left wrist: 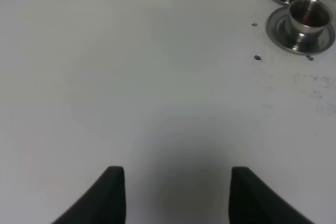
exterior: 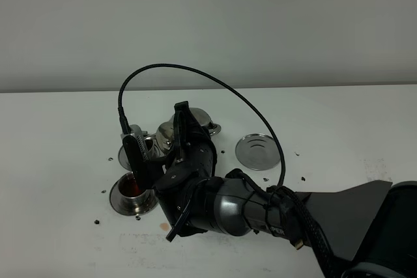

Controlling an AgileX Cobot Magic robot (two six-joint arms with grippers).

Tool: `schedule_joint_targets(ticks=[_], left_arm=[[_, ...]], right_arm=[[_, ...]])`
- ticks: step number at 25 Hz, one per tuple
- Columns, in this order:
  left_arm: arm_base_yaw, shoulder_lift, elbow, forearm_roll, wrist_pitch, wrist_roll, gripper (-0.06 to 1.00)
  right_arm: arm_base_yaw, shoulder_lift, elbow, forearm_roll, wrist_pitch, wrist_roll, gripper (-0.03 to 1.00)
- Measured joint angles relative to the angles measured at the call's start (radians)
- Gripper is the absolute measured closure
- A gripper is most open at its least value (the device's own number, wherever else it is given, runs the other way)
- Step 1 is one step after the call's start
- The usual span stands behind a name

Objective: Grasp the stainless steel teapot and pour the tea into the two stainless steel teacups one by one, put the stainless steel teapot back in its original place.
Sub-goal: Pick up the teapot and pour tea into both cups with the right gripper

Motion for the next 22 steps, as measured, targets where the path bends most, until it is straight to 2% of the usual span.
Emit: schedule_joint_targets(ticks=[22], left_arm=[[0.0,0.0,0.0,0.0,0.0,0.0,0.48]], right_arm=[[0.0,0.0,0.0,-0.002,0.0,0.001,0.77]])
